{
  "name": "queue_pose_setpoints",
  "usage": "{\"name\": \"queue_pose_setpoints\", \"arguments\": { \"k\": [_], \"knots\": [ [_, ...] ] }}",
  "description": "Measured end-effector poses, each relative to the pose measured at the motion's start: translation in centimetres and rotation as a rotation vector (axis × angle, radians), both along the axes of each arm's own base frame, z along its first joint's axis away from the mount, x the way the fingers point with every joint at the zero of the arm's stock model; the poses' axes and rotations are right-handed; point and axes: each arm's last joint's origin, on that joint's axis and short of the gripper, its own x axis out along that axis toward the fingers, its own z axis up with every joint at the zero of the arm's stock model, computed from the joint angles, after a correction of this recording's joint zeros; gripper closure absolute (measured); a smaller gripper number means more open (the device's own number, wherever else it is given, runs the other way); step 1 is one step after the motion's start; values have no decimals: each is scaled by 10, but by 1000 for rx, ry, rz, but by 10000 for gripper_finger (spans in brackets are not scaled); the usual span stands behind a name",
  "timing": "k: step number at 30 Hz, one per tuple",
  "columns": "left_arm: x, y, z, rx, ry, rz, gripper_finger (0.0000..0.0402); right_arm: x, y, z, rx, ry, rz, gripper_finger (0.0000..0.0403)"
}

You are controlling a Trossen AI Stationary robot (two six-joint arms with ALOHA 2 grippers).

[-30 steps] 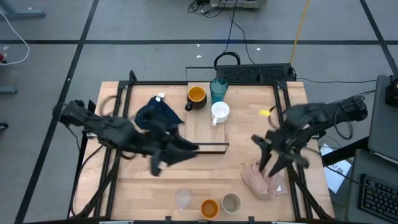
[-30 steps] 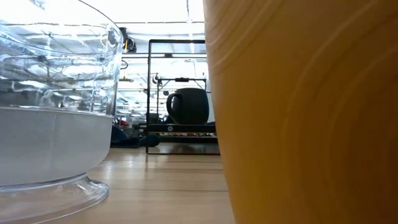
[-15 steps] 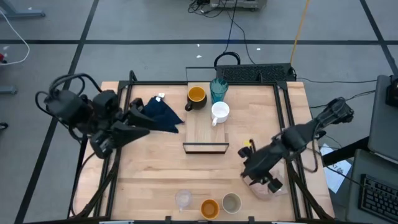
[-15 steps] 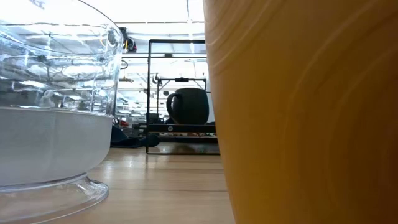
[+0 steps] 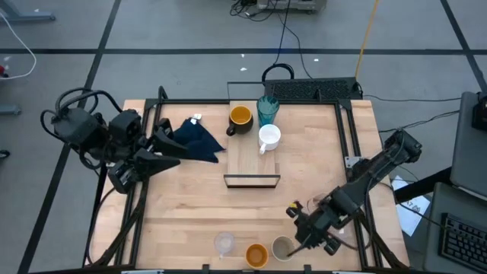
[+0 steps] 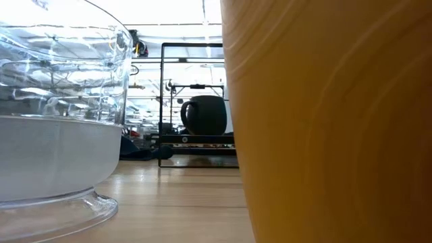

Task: Stack small to large cups/mugs on shelf
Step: Put the brown cup on the shelf

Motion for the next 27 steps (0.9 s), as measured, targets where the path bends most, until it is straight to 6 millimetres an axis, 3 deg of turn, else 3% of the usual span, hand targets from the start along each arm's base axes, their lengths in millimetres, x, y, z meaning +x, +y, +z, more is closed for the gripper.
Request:
{"name": "queue_pose_setpoints", "arguments": {
  "k": [8,15,20,27],
  "knots": [
    [5,-1,-12,19,120,39,247,-6,17,-3,-108,-160,254,264],
    [14,-3,-17,-108,166,67,247,-16,42,-18,-204,-232,471,264],
    [19,-9,-21,-98,183,69,247,-17,50,-28,-227,-214,507,264],
    [31,-15,-28,-72,212,96,247,-8,46,-29,-292,-262,442,264]
  ]
}}
